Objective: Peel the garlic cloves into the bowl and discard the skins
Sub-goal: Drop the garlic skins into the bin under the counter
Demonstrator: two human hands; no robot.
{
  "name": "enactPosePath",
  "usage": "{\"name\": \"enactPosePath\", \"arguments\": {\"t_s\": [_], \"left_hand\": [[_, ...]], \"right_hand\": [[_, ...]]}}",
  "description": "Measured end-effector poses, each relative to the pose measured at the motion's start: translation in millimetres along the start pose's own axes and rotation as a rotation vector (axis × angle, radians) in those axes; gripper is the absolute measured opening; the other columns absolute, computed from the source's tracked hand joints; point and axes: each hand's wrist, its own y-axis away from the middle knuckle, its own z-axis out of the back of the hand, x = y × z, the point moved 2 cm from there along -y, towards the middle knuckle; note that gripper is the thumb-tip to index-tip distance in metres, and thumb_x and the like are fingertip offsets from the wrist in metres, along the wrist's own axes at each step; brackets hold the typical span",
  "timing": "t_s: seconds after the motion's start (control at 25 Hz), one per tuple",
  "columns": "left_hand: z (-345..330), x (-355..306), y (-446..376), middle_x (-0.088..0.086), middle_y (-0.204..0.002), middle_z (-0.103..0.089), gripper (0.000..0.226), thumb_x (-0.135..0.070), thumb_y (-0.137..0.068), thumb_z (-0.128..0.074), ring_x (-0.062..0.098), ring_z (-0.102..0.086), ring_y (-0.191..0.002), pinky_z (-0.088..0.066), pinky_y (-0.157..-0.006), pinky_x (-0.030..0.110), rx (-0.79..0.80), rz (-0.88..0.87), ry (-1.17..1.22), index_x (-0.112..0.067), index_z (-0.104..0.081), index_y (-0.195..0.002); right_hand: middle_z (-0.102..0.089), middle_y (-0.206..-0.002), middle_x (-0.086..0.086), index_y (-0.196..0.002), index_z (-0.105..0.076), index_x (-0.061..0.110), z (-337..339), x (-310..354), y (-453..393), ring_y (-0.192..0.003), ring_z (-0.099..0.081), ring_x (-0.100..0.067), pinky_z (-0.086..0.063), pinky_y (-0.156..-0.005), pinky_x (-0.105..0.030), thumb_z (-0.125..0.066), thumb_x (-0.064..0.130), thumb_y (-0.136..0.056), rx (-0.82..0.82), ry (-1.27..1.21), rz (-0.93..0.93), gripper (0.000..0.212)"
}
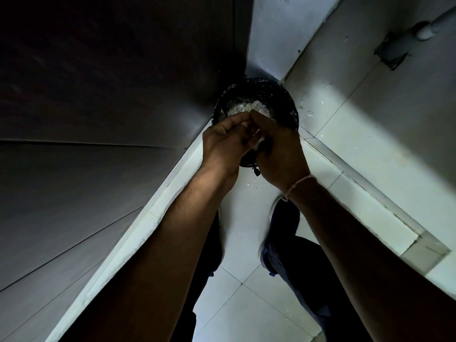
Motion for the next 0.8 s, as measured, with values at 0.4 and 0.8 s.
{"name": "enactPosePath", "arguments": {"t_s": [0.4,0.8], "left_hand": [[4.9,5.4,-7.4,0.009,-0.119,-0.077,0.038,0.006,-0.102,-0.053,0.025,-0.072,-0.114,-0.056,-0.105,0.046,0.003,-0.296,-0.523,-0.011,-0.074,-0.128],[-0.6,-9.3,4.8,0.027,-0.121,-0.072,0.026,0.005,-0.104,-0.054,0.026,-0.074,-0.099,-0.062,-0.093,0.035,0.054,-0.047,0.083,0.009,-0.066,-0.127]], "right_hand": [[-0.067,-0.130,-0.020,-0.133,-0.062,0.005,3.0,3.1,-2.9,-0.127,-0.063,-0.033,-0.048,-0.111,-0.052,-0.049,-0.013,-0.094,-0.234,-0.468,0.002,0.045],[-0.060,-0.144,-0.016,-0.141,-0.058,-0.002,0.8,1.2,4.4,-0.135,-0.057,-0.028,-0.041,-0.119,-0.038,-0.050,-0.001,-0.092,-0.124,0.202,0.287,0.050]]}}
